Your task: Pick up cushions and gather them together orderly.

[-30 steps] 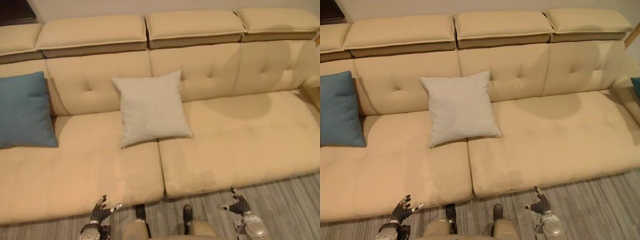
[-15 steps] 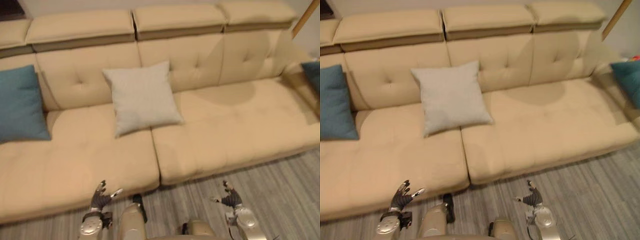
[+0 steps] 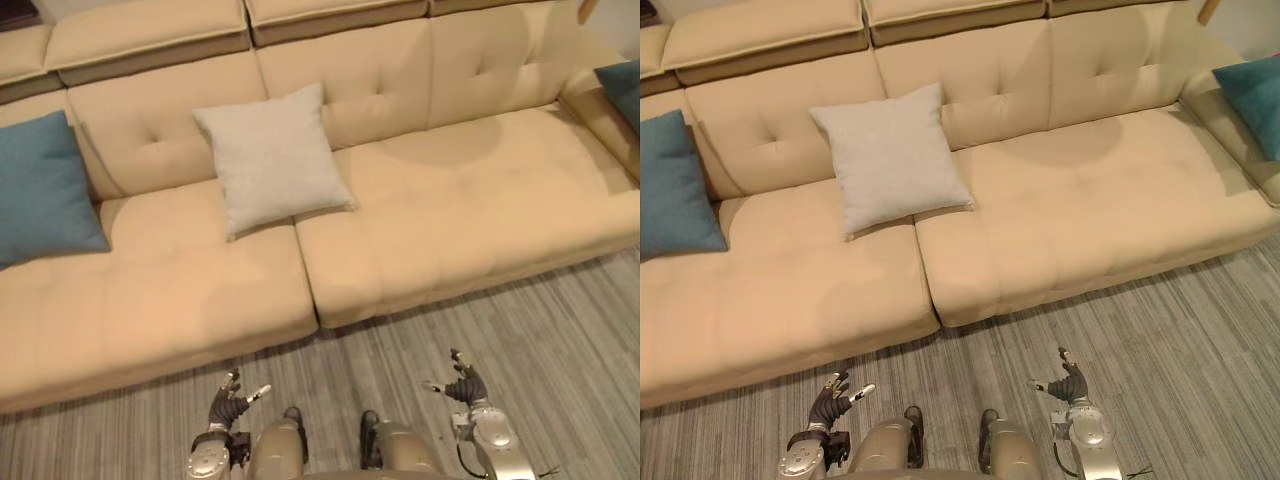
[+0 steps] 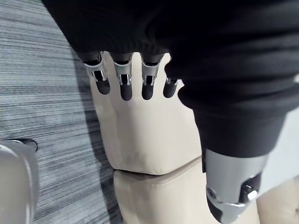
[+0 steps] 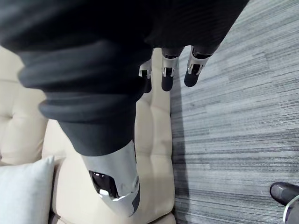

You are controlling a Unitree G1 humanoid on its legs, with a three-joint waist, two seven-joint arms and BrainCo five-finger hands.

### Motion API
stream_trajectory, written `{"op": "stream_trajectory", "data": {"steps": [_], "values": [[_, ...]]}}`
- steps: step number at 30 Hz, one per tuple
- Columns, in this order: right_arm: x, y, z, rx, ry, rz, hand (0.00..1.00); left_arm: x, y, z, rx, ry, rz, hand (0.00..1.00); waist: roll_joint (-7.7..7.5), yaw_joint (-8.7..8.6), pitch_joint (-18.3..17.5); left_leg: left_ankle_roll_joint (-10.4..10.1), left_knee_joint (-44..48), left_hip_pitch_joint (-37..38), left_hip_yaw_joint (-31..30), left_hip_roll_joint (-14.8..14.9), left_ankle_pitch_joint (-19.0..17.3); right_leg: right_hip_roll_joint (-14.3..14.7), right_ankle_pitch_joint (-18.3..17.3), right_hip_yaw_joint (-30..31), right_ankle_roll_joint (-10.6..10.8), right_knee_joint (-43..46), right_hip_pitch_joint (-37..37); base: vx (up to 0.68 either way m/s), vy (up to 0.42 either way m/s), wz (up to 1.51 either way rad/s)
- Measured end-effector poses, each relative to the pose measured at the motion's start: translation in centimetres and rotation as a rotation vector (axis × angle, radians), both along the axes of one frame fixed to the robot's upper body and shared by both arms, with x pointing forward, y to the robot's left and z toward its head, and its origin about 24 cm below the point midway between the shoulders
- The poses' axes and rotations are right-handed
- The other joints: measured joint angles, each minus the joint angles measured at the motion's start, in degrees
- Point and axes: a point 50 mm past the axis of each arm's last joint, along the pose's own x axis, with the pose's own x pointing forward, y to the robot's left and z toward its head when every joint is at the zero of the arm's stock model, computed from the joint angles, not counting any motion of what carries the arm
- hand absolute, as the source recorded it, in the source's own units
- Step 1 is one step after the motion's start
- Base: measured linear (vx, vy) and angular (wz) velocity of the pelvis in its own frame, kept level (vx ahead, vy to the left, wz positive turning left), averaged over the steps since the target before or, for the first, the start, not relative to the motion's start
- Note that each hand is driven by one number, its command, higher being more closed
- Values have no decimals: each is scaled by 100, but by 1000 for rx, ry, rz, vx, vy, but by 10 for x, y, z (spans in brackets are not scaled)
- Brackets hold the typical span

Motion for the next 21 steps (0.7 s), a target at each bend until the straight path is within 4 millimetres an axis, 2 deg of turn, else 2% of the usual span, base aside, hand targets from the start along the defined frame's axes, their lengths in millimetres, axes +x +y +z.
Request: {"op": "stream_trajectory", "data": {"steps": [2, 6, 7, 8, 9, 11, 13, 14, 15, 16, 17, 18, 19, 20, 21], "values": [[1, 2, 1, 5, -8, -3, 0, 3, 0, 1, 1, -6, -3, 0, -1, -67, -1, 28, 28, 24, 168, 9, -1, 8, 108, 153, 62, -114, -9, -19, 125, -44], [2, 7, 0, 20, -14, -13, 0, 9, -2, 4, 2, -25, -13, 0, 7, -72, 1, 180, 49, 262, 993, 184, -68, 179, 542, 706, 347, -490, -94, -53, 106, -111], [4, 11, 0, 34, -19, -16, 0, 8, -1, 4, 5, -25, -12, 0, -7, -73, 3, 250, 40, 342, 1442, 334, -116, 79, 565, 380, 258, -655, -143, -140, 103, -175], [8, 12, 1, 39, -29, -18, 0, 11, 0, 5, 10, -30, -17, 0, -16, -97, 17, 299, 17, 485, 1876, 417, -205, -230, 526, -376, 142, -641, -231, -133, 103, -173], [8, 12, 0, 46, -24, -22, 0, 12, -1, 5, 8, -33, -22, 0, -23, -112, 20, 279, 12, 593, 2155, 475, -234, -442, 520, -904, 76, -620, -243, -92, 82, -176], [13, 13, -3, 59, -11, -25, 0, 10, 3, 5, 19, -25, -24, 0, 3, -165, 19, 134, 60, 1012, 3046, 740, -442, -971, 549, -2530, -262, -547, -113, 29, -1, -208], [18, 13, -4, 59, -2, -22, 0, 9, 5, 5, 26, -18, -23, 0, 20, -165, 19, -10, 67, 1327, 3662, 864, -527, -1152, 621, -3452, -428, -531, -6, 121, -101, -236], [22, 12, -4, 56, 0, -19, 0, 9, 7, 5, 30, -15, -20, 0, 4, -123, 9, -60, 56, 1508, 3883, 874, -498, -1168, 746, -3674, -533, -472, -26, 157, -155, -234], [22, 11, -4, 51, 4, -19, 0, 11, 7, 5, 29, -18, -22, 0, 7, -114, 11, -68, 61, 1585, 3959, 889, -494, -1142, 768, -3643, -479, -451, -65, 170, -192, -214], [22, 6, -4, 37, 10, -19, 0, 16, 5, 6, 27, -26, -26, 0, 56, -166, 8, -72, 145, 1682, 4026, 955, -496, -955, 789, -3349, -408, -448, -154, 240, -246, -176], [20, 0, -3, 18, 13, -20, 0, 23, 3, 8, 21, -43, -30, 0, 170, -246, -4, -95, 456, 1788, 3984, 1150, -483, -678, 792, -3007, -385, -487, -156, 254, -238, -181], [19, -3, -3, 11, 16, -20, 0, 26, 1, 9, 18, -49, -32, 0, 217, -264, -20, -170, 846, 1815, 3937, 1340, -432, -509, 758, -2801, -400, -486, -149, 288, -202, -160], [19, -4, -3, 6, 17, -21, 0, 27, 0, 9, 12, -52, -32, 0, 279, -249, -19, -132, 1308, 1749, 3758, 1546, -360, -354, 724, -2620, -435, -490, -110, 206, -116, -144], [18, -5, -3, 4, 18, -21, 0, 28, -3, 9, 5, -53, -34, 0, 354, -229, 11, 250, 1974, 1614, 3321, 1764, -131, -147, 662, -2377, -467, -525, -5, 320, -71, -194], [18, -3, -4, 5, 21, -18, 0, 25, -7, 5, -1, -33, -47, 0, 399, -210, 39, 688, 3145, 1042, 1987, 1788, 444, 77, 596, -1815, -557, -708, 255, 267, 11, -180]]}}
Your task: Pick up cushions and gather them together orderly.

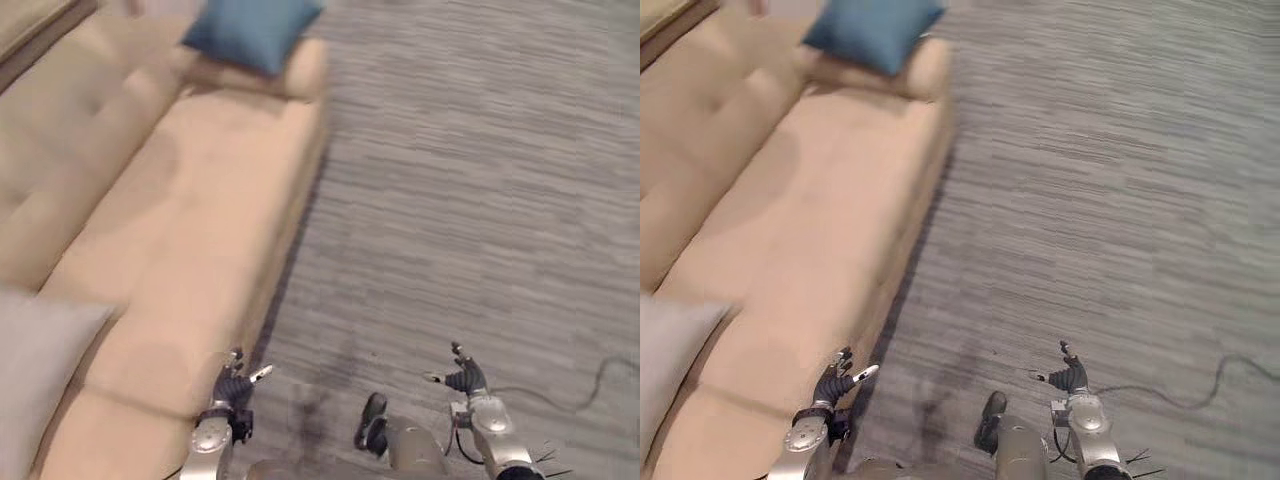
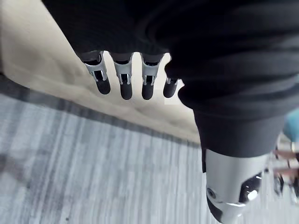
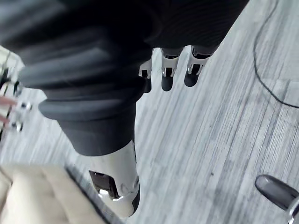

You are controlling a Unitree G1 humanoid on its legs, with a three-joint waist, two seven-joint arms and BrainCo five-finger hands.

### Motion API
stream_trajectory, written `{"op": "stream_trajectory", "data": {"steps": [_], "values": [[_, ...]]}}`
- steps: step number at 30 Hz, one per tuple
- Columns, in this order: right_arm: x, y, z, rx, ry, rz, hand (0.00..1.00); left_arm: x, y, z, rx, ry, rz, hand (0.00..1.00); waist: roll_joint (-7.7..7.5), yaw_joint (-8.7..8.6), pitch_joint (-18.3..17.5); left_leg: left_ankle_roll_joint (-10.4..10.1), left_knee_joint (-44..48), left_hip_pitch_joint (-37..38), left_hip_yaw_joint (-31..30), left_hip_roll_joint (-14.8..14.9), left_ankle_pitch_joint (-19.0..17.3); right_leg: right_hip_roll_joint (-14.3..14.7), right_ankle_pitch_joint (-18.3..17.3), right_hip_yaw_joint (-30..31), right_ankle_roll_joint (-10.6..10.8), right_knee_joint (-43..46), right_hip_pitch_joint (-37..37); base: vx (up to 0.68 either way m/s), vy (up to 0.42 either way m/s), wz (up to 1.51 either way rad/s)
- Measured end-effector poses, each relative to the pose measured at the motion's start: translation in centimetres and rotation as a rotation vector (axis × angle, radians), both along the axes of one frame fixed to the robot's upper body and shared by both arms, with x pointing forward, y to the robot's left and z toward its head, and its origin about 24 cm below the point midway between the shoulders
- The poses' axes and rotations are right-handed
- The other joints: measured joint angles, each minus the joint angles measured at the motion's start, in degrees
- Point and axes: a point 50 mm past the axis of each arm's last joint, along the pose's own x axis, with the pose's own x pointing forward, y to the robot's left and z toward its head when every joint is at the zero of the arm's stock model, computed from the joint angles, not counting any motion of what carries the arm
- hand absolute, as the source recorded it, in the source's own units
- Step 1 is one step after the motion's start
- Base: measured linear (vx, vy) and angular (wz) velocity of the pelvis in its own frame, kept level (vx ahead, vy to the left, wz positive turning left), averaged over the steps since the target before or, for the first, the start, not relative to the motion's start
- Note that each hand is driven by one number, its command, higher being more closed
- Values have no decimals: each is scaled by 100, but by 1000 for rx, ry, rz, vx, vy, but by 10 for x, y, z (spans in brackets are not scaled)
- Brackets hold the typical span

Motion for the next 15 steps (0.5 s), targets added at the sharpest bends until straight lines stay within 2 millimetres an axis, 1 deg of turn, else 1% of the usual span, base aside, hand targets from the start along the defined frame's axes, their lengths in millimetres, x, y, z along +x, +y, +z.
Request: {"op": "stream_trajectory", "data": {"steps": [1, 2, 3, 4, 5, 6, 7, 8, 9, 10, 11, 12, 13, 14, 15], "values": [[-1, 2, -1, 4, 4, 1, 0, 0, -2, -1, -3, 4, -3, 0, -46, 7, 31, -220, 291, -248, -456, -169, -239, 36, -20, 162, -5, -53, 53, 329, 69, -176], [-2, 3, -3, 2, 12, -3, 0, 0, -4, -1, -8, 5, -6, 0, -40, 15, 42, -460, 593, -726, -1127, -546, -644, 26, -74, 479, 4, -108, 185, 290, 103, -134], [-6, 3, -5, 0, 23, -13, 0, -1, -7, -3, -16, 10, -12, 0, -141, 127, 123, -436, 457, -1136, -1526, -941, -877, 13, -132, 812, 53, -225, 432, 308, 104, -127], [-7, 3, -5, 1, 26, -17, 0, -2, -8, -3, -21, 10, -10, 0, -147, 200, 141, -410, 326, -1264, -1602, -1041, -914, 5, -157, 926, 94, -266, 542, 310, 142, -121], [-8, 4, -6, 3, 27, -17, 0, -6, -8, -4, -30, 15, 4, 0, -134, 292, 165, -403, -94, -1554, -1742, -1218, -920, -15, -204, 1158, 169, -352, 738, 250, 142, -83], [-7, 5, -6, 4, 26, -15, 0, -6, -8, -3, -34, 10, 12, 0, -120, 315, 176, -410, -390, -1706, -1812, -1305, -915, -31, -238, 1254, 222, -409, 837, 324, 214, -90], [-5, 4, -5, 1, 22, -11, 0, -10, -7, -3, -35, 12, 25, 0, -93, 336, 201, -567, -1226, -1981, -1930, -1522, -808, -119, -297, 1390, 320, -549, 1024, 337, 258, -84], [-4, 4, -5, 0, 21, -18, 0, -13, -6, -3, -40, 12, 40, 0, -72, 438, 192, -916, -2324, -2010, -1934, -1628, -574, -192, -357, 1532, 422, -657, 1089, 337, 276, -98], [-5, 3, -6, -2, 26, -25, 0, -15, -5, -3, -42, 12, 55, 0, -17, 520, 162, -1079, -2885, -1986, -1901, -1636, -477, -150, -399, 1626, 501, -731, 1142, 393, 298, -124], [-6, 6, -9, 6, 39, -28, 0, -18, -4, -4, -43, 16, 74, 0, 53, 668, 89, -690, -2878, -1983, -1885, -1650, -57, -114, -467, 1869, 622, -787, 1255, 485, 347, -92], [-9, 11, -12, 22, 50, -29, 0, -20, 1, -4, -33, 16, 92, 0, -185, 659, 29, -468, -2702, -2005, -1897, -1882, -173, -366, -617, 1930, 853, -711, 1304, 646, 411, -58], [-13, 12, -15, 28, 64, -35, 0, -20, 6, -3, -20, 13, 100, 0, -387, 595, -6, -280, -2639, -1975, -1830, -2024, -289, -572, -786, 1953, 1085, -394, 1228, 555, 335, -7], [-15, 12, -17, 32, 75, -41, 0, -19, 6, -3, -20, 14, 98, 0, -517, 595, -50, -89, -2562, -1924, -1711, -2134, -457, -727, -952, 1953, 1310, 270, 975, 630, 336, -2], [-15, 11, -18, 35, 78, -52, 0, -18, 3, -4, -29, 17, 90, 0, -542, 577, -44, -11, -2477, -1728, -1692, -2233, -711, -841, -908, 1966, 1596, 1443, 614, 514, 275, 2], [-17, 12, -19, 41, 84, -60, 0, -17, 1, -4, -31, 20, 83, 0, -557, 546, -36, 17, -2490, -1524, -1688, -2294, -809, -930, -734, 1964, 1917, 2069, 445, 659, 323, 11]]}}
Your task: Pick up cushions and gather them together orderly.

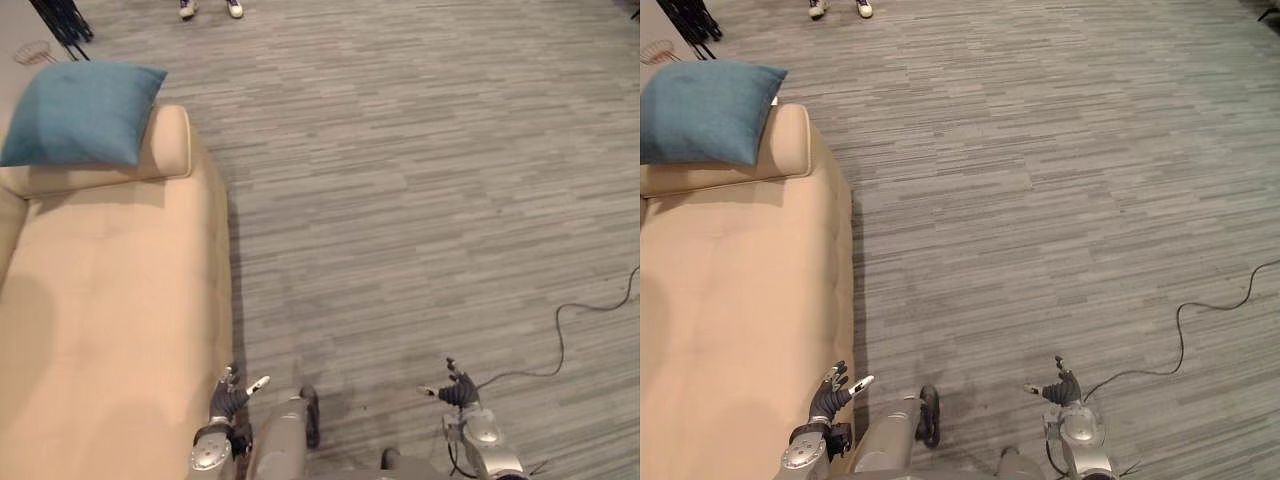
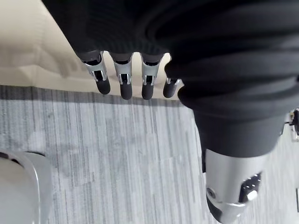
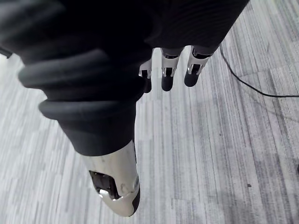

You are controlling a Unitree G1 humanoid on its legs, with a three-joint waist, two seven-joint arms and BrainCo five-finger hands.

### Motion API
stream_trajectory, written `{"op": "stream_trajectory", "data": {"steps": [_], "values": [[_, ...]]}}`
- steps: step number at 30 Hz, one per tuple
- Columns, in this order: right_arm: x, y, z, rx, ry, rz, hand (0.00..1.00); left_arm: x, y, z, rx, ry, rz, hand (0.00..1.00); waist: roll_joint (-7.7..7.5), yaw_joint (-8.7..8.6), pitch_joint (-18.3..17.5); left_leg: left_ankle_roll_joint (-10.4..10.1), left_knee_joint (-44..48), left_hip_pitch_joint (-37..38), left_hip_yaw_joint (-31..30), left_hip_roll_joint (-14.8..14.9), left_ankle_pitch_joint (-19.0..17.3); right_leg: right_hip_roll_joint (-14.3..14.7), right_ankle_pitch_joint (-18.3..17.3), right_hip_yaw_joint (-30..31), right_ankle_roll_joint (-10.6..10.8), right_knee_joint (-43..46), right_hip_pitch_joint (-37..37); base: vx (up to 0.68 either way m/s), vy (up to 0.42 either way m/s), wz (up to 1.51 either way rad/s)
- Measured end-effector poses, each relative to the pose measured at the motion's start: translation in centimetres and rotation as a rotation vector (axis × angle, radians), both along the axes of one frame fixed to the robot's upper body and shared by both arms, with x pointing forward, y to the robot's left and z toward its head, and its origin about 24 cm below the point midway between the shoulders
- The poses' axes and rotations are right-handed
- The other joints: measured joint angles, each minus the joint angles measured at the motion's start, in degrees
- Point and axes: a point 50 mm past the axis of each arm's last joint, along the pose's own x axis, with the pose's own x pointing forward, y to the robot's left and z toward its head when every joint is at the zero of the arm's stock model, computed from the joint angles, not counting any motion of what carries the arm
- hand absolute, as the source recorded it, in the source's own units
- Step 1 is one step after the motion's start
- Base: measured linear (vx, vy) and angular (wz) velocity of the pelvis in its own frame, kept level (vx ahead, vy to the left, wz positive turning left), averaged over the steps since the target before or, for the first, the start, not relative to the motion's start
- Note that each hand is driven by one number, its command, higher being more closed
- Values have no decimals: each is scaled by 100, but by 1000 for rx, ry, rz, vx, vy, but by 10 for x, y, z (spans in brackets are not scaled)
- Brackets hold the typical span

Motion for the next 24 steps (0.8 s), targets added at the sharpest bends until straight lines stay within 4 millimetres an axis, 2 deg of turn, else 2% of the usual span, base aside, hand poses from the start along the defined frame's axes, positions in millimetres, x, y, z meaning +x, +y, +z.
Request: {"op": "stream_trajectory", "data": {"steps": [1, 2, 3, 4, 5, 7, 8, 9, 10, 11, 12, 13, 14, 15, 16, 17, 18, 19, 20, 22, 23, 24], "values": [[-3, 3, -3, 12, 13, -5, 0, 1, -1, 0, 3, 1, -17, 0, -5, -41, 19, 122, -61, 417, -5, -100, -168, -171, 240, -103, 169, 1106, -307, 596, 221, 15], [-5, 8, -5, 26, 23, -2, 0, -1, 0, 0, 9, 4, -18, 0, 30, -105, 13, 186, -291, 980, 9, -176, -294, -394, 24, -532, -298, 1863, -541, 604, 181, 8], [-5, 9, -6, 27, 24, -1, 0, -1, 1, 0, 11, 4, -16, 0, 84, -115, 4, 204, -446, 1193, 17, -196, -325, -459, -74, -738, -467, 1930, -653, 478, 104, -1], [-4, 9, -5, 26, 20, 1, 0, 2, 3, 3, 13, -9, -14, 0, 59, -111, -30, 216, -704, 1489, 12, -221, -358, -516, -195, -1086, -676, 1883, -858, 569, 92, -4], [-1, 9, -4, 25, 12, 2, 0, 4, 5, 5, 21, -20, -18, 0, 96, -110, -15, 217, -966, 1731, -69, -262, -364, -550, -298, -1490, -854, 1622, -1159, 572, 81, 6], [4, 6, -1, 18, -2, 2, 0, 17, 8, 11, 35, -51, -31, 0, 132, -174, 22, 190, -1256, 2056, -189, -261, -368, -474, -291, -1924, -929, 527, -1673, 592, 49, 26], [5, 3, 0, 11, -5, -2, 0, 21, 7, 12, 36, -61, -34, 0, 163, -248, 70, 108, -1311, 2216, -292, -225, -366, -322, -74, -1960, -908, -261, -1766, 623, 3, 45], [4, -1, 1, 1, -3, -7, 0, 24, 6, 12, 31, -66, -35, 0, 267, -299, 133, 2, -1405, 2458, -393, -139, -423, -136, 340, -1895, -890, -1232, -1774, 670, -20, 62], [3, -4, 1, -6, 3, -14, 0, 27, 6, 14, 35, -76, -36, 0, 273, -366, 180, -211, -1427, 2765, -520, -116, -539, 95, 1023, -1693, -837, -2394, -1826, 858, -66, 68], [2, -4, 0, -11, 10, -11, 0, 28, 7, 15, 39, -77, -35, 0, 246, -387, 207, -431, -1352, 2975, -683, -107, -663, 183, 1359, -1564, -901, -2752, -1908, 762, -92, 66], [0, -4, 0, -10, 17, -12, 0, 26, 9, 14, 47, -72, -34, 0, 205, -422, 185, -554, -1225, 3075, -780, -102, -735, 204, 1462, -1512, -979, -2794, -1932, 830, -166, 89], [-4, -9, -1, -22, 34, -17, 0, 28, 4, 13, 37, -71, -41, 0, 294, -442, 164, -694, -591, 3099, -1017, 51, -815, 236, 2260, -1313, -1359, -2302, -1944, 1014, -231, 92], [-1, -16, 2, -43, 22, -13, 0, 33, -6, 14, 5, -85, -38, 0, 691, -407, 137, -1059, 758, 2560, -986, 535, -394, 406, 1914, -1602, -1524, -1696, -1903, 852, -195, 76], [1, -15, 4, -43, 14, -11, 0, 33, -7, 14, 3, -86, -37, 0, 712, -398, 133, -1072, 974, 2439, -967, 581, -247, 428, 1836, -1618, -1510, -1652, -1881, 964, -232, 26], [17, -10, 13, -39, -45, 12, 0, 32, -6, 13, -6, -84, -16, 0, 698, -330, 163, -962, 2199, 1768, -766, 851, 1311, 517, 1556, -1631, -1525, -1692, -1604, 778, -168, -3], [29, -7, 21, -41, -96, 26, 0, 32, -7, 11, -11, -77, -19, 0, 727, -254, 227, -715, 3123, 1346, -463, 1201, 1102, 653, 1476, -1644, -1548, -1976, -1109, 911, -177, -3], [33, -6, 24, -37, -114, 26, 0, 33, -8, 11, -13, -75, -22, 0, 685, -239, 278, -543, 3458, 1130, -321, 1317, 823, 666, 1449, -1645, -1561, -2122, -796, 703, -67, 15], [38, -3, 26, -16, -131, 19, 0, 34, -8, 11, -15, -76, -22, 0, 540, -193, 374, -422, 3652, 801, -62, 1314, 412, 589, 1428, -1645, -1572, -2454, -164, 635, -20, 32], [39, -2, 26, -9, -140, 10, 0, 33, -7, 11, -12, -76, -22, 0, 375, -98, 379, -332, 3356, 481, 197, 1169, 155, 422, 1426, -1672, -1568, -2738, 295, 611, -1, 39], [40, -6, 28, -18, -156, -8, 0, 32, -6, 12, -9, -82, -18, 0, 236, -63, 366, -269, 2491, -90, 459, 960, 79, 218, 1364, -1878, -1472, -3026, 730, 513, 47, 39], [41, -10, 30, -35, -161, -12, 0, 28, -4, 11, -6, -80, -10, 0, 200, -46, 384, -326, 1247, -507, 709, 848, 162, 83, 1084, -2119, -1100, -3197, 1065, 574, 100, 36], [40, -12, 30, -41, -157, -12, 0, 24, -3, 10, -7, -71, -4, 0, 252, -9, 365, -465, 527, -635, 889, 842, 332, 49, 860, -2256, -811, -3272, 1236, 720, 174, 26]]}}
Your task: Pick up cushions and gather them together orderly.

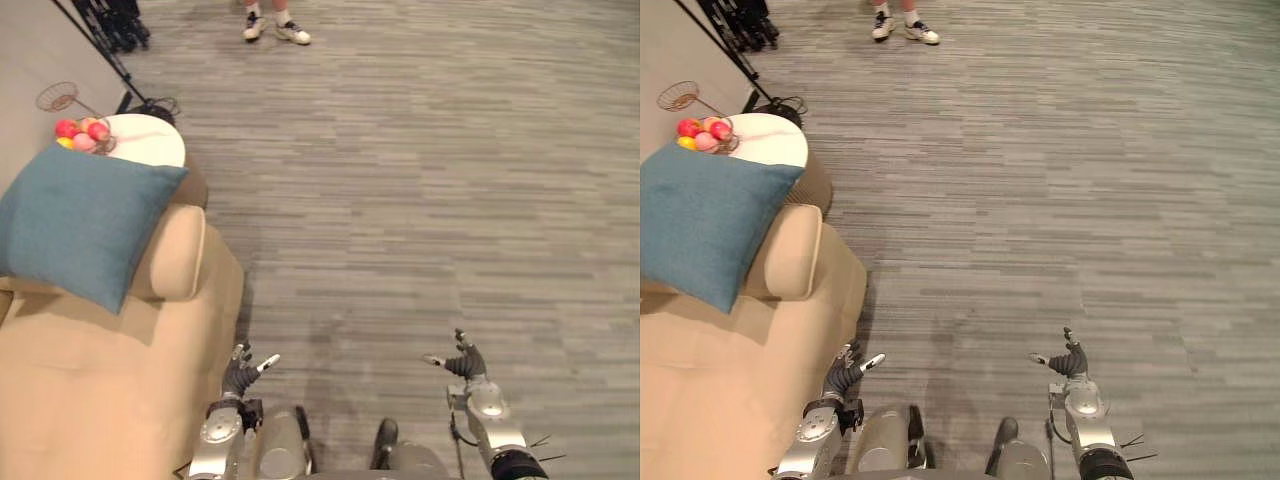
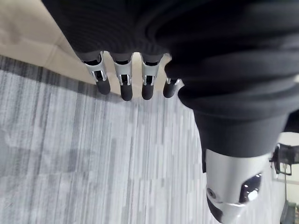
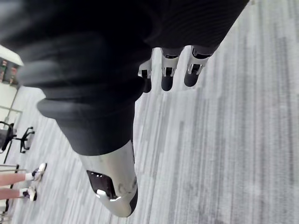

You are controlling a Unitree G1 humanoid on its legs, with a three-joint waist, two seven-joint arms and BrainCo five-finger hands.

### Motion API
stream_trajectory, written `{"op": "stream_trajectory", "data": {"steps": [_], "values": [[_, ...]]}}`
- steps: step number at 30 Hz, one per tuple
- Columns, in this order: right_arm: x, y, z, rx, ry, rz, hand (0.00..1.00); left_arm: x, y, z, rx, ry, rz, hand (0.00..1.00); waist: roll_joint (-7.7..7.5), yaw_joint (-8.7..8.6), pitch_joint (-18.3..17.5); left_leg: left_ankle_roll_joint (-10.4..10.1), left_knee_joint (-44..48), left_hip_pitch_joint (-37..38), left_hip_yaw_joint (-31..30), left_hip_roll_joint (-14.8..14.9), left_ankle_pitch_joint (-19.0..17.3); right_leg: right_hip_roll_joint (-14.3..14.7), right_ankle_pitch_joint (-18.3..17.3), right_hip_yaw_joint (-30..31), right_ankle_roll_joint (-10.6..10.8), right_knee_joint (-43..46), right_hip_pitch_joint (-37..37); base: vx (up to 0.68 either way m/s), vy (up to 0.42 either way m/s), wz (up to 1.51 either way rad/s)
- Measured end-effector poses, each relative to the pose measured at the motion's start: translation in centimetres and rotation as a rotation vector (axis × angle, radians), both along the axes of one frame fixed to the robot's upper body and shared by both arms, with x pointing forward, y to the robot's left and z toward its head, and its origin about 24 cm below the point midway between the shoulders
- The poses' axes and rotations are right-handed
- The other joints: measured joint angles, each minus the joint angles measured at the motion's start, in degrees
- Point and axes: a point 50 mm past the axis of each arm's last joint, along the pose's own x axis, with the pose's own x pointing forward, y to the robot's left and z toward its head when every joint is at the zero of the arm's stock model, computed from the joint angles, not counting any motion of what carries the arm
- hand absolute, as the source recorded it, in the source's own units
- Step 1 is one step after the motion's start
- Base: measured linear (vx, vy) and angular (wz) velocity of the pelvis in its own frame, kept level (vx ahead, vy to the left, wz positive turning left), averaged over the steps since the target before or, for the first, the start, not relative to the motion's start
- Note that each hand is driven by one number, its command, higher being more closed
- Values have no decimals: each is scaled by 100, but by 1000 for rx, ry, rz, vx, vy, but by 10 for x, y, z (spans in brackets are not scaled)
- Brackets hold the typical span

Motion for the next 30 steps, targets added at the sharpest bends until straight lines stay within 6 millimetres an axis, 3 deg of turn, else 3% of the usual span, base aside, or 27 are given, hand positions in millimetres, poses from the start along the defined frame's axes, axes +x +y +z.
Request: {"op": "stream_trajectory", "data": {"steps": [1, 2, 3, 5, 6, 7, 8, 9, 10, 11, 12, 14, 15, 17, 18, 19, 20, 21, 22, 23, 24, 25, 26, 28, 29, 30], "values": [[-1, -5, 0, -15, 6, -2, 0, -5, -1, -4, -11, 18, 14, 0, 202, 50, -34, 157, -812, -71, 244, 41, 630, 89, -187, -149, 259, -71, 224, 657, 201, 38], [-9, -4, -9, -5, 60, -15, 0, -6, 2, -7, -12, 41, 35, 0, 89, 93, -12, 650, -958, 135, 459, -190, 900, -80, -313, -260, 320, -76, 477, 664, 201, 57], [-12, -1, -12, 5, 74, -11, 0, -6, 5, -6, -12, 38, 49, 0, -3, 78, -65, 663, -948, 105, 510, -338, 904, -166, -261, -309, 320, -100, 488, 651, 162, 102], [-12, 4, -15, 20, 83, -9, 0, -12, 18, -6, -5, 41, 119, 0, -71, 133, -116, 1419, -139, 0, 981, -208, 284, -152, 79, -506, 505, -163, 912, 599, 162, 93], [-11, 4, -15, 20, 83, -10, 0, -16, 20, -7, -5, 50, 135, 0, -89, 186, -149, 1414, -31, 75, 975, -219, 69, -187, 69, -508, 528, -16, 979, 706, 298, 66], [-11, 1, -15, 10, 88, -12, 0, -27, 21, -12, -11, 81, 157, 0, -98, 269, -187, 1267, 43, 358, 867, -308, -413, -400, 6, -433, 738, 950, 891, 583, 287, 76], [-11, -1, -15, 7, 88, -13, 0, -37, 21, -18, -13, 118, 162, 0, -130, 238, -217, 1186, -90, 608, 664, -528, -573, -712, 134, -317, 888, 2124, 608, 556, 291, 92], [-12, -1, -15, 7, 88, -13, 0, -41, 21, -20, -13, 135, 164, 0, -172, 205, -242, 1178, -194, 739, 528, -687, -607, -891, 301, -152, 853, 2885, 364, 420, 192, 140], [-16, -1, -17, 2, 101, -10, 0, -43, 22, -23, -13, 158, 165, 0, -225, 117, -267, 1185, -441, 1042, 152, -1010, -630, -1015, 96, 318, 659, 4396, -265, 529, 145, 154], [-18, -1, -18, 5, 108, -10, 0, -45, 22, -24, -13, 166, 168, 0, -215, 58, -263, 1186, -642, 1319, -80, -1150, -629, -942, -221, 575, 518, 4983, -618, 732, 104, 193], [-24, 1, -21, 10, 121, -11, 0, -47, 21, -25, -8, 172, 172, 0, -176, 49, -261, 1186, -922, 1792, -500, -1305, -629, -755, -675, 746, 177, 5242, -1117, 614, 28, 148], [-27, 1, -23, 12, 127, -12, 0, -44, 20, -24, -6, 167, 166, 0, -140, 23, -274, 1186, -1060, 2043, -825, -1370, -629, -603, -899, 816, -4, 5130, -1488, 421, -23, 131], [-29, 1, -22, 11, 123, -13, 0, -39, 16, -23, -6, 154, 144, 0, -78, -79, -296, 1185, -1127, 2231, -1321, -1424, -629, -419, -1095, 966, -89, 4749, -1931, 444, -96, 173], [-38, 0, -20, 11, 110, -21, 0, -23, 8, -17, -17, 111, 110, 0, -2, -240, -293, 1182, -1126, 2500, -2260, -1475, -629, 2, -1100, 1746, 40, 3561, -2538, 505, -145, 226], [-39, 1, -20, 13, 105, -22, 0, -21, 6, -16, -19, 104, 103, 0, -3, -264, -296, 1172, -1104, 2537, -2436, -1486, -635, 39, -1072, 1885, 85, 3349, -2594, 375, -140, 223], [-41, 2, -18, 17, 91, -24, 0, -19, 4, -14, -20, 91, 95, 0, -8, -280, -301, 1061, -1027, 2639, -2832, -1487, -693, 137, -919, 2234, 249, 2806, -2709, 460, -267, 205], [-43, 4, -16, 21, 80, -25, 0, -14, 2, -11, -19, 65, 80, 0, -72, -294, -328, 762, -946, 2724, -3238, -1489, -864, 178, -534, 2523, 313, 2114, -2781, 456, -312, 213], [-44, 5, -17, 23, 79, -26, 0, -14, 2, -10, -18, 60, 79, 0, -129, -301, -362, 646, -905, 2748, -3366, -1511, -940, 157, -359, 2603, 374, 1864, -2778, 560, -438, 230], [-50, 4, -18, 26, 90, -35, 0, -14, 2, -10, -18, 62, 79, 0, -212, -391, -451, 477, -840, 2810, -3668, -1549, -1133, 128, 351, 2698, 255, 1956, -2754, 455, -384, 186], [-51, 1, -18, 22, 91, -44, 0, -15, -7, -12, -47, 67, 82, 0, 8, -281, -561, 329, -907, 2845, -3875, -1265, -1127, 200, 72, 2435, 93, 2214, -2746, 440, -362, 157], [-48, -1, -15, 20, 74, -51, 0, -17, -9, -13, -54, 72, 85, 0, 77, -205, -595, 240, -929, 2834, -3918, -1150, -1076, 191, 23, 2285, 24, 2255, -2743, 386, -324, 85], [-42, -2, -10, 15, 42, -52, 0, -19, -11, -15, -60, 79, 88, 0, 160, -210, -609, -11, -935, 2768, -3889, -988, -928, 185, -43, 2023, -70, 2246, -2659, 351, -316, 97], [-39, 0, -8, 26, 25, -60, 0, -17, -13, -14, -68, 74, 88, 0, 183, -229, -614, -400, -883, 2697, -3539, -786, -614, 173, -88, 1687, -158, 2122, -2427, 409, -364, 127], [-43, 5, -11, 50, 32, -72, 0, -15, -16, -14, -77, 68, 85, 0, 106, -246, -590, -430, -395, 2411, -2594, -425, -176, 179, -115, 1268, -277, 1688, -1872, 326, -288, 108], [-43, 7, -12, 60, 34, -75, 0, -14, -16, -13, -77, 65, 84, 0, 38, -241, -575, -412, -265, 2340, -2302, -289, -128, 165, -112, 1204, -309, 1561, -1731, 189, -162, 79], [-43, 9, -13, 71, 33, -83, 0, -13, -16, -13, -75, 63, 81, 0, 46, -250, -610, -302, -201, 2253, -1552, -31, -231, 156, -66, 1025, -376, 1273, -1477, 175, -102, 83]]}}
